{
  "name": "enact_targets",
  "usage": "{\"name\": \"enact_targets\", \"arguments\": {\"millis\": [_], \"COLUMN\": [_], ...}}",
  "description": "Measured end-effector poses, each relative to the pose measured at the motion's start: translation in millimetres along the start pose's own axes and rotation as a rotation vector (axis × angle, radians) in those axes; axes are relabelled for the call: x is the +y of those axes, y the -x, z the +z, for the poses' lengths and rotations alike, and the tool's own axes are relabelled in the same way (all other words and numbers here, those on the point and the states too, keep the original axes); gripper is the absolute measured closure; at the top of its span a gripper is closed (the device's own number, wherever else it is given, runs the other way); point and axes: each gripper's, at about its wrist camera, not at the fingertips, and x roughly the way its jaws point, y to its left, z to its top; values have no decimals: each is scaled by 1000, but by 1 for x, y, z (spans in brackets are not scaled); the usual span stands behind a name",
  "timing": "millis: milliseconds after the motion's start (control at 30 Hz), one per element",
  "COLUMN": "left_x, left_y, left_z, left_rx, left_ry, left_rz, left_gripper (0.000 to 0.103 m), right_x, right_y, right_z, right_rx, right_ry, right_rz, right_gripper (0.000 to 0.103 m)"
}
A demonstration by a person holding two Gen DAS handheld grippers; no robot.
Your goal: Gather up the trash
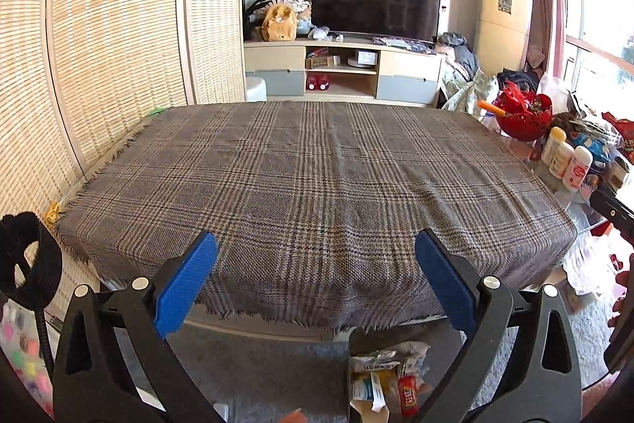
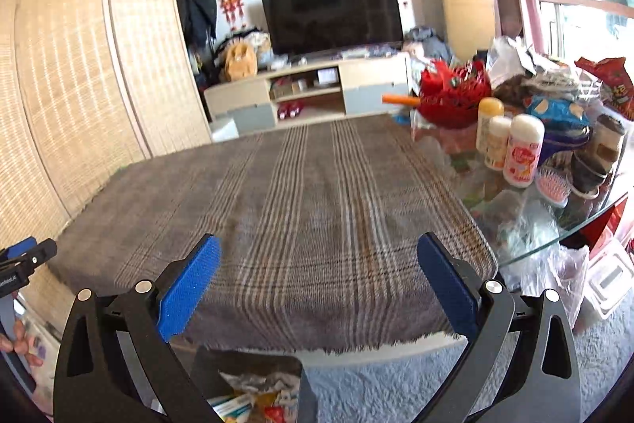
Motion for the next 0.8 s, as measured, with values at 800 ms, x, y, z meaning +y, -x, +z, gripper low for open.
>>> {"name": "enact_targets", "arguments": {"millis": [800], "left_x": [-14], "left_y": [-22], "left_z": [-23], "left_rx": [-2], "left_ry": [-22], "left_rz": [-37], "left_gripper": [8], "right_x": [-7], "right_y": [-16], "right_z": [-11], "right_rx": [36], "right_ry": [-25], "right_rz": [-48], "right_gripper": [3]}}
